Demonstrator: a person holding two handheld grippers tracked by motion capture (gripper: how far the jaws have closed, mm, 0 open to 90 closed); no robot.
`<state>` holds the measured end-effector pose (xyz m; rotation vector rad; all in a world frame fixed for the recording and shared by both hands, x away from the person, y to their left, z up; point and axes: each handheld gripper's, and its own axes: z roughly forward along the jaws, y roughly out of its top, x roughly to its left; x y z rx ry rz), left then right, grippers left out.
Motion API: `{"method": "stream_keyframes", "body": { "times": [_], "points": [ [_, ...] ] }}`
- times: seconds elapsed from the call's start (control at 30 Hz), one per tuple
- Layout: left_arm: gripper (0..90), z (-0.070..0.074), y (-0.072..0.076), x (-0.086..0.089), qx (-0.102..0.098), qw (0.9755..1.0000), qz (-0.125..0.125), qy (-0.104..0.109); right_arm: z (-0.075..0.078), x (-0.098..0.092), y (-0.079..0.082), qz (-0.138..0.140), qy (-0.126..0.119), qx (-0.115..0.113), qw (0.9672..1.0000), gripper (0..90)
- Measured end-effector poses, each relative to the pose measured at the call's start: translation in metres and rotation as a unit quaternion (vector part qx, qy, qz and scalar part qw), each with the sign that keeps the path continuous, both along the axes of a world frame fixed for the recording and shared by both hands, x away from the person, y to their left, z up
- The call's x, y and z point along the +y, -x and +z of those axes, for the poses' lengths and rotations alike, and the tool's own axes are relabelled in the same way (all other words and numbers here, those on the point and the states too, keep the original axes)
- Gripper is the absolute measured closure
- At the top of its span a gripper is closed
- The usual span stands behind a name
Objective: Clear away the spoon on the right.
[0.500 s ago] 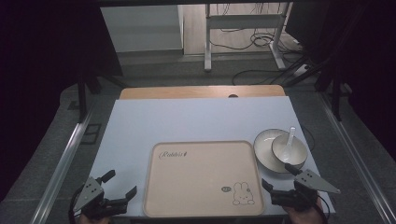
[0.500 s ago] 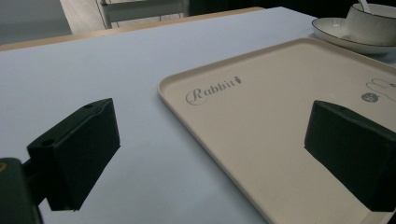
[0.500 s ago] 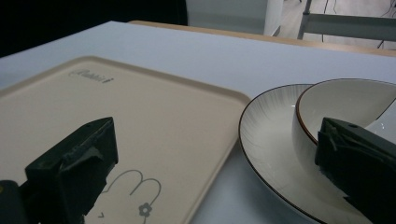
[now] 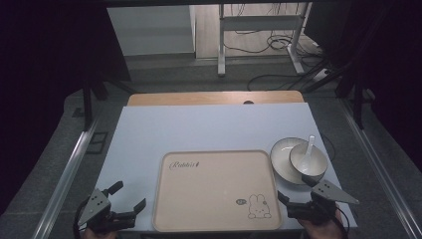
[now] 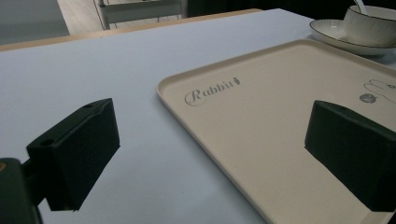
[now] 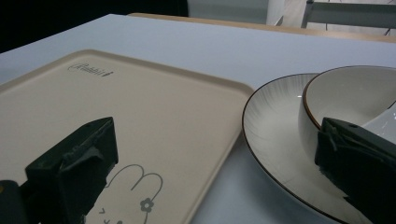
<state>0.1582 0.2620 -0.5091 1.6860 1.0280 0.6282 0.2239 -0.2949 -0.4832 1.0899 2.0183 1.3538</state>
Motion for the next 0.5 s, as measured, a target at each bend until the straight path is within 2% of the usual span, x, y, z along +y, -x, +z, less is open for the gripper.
{"method": "stream_keyframes", "body": {
  "times": [0.27,0.37,0.5],
  "points": [
    [3.1,0.0,-0.0001,0.0004,0.0,1.0,0.0,0.002,0.0006,0.0013,0.0007,0.002,0.007,0.006,1.0,1.1],
    [3.1,0.0,-0.0001,0.0003,0.001,1.0,0.0,0.001,0.0003,0.0022,0.0,0.007,0.014,0.014,0.9998,1.6],
    [3.1,0.0,0.0,0.0004,0.0,1.0,0.0,0.002,0.0025,0.0009,-0.0002,0.004,0.018,0.012,0.9998,1.7]
  ]
}}
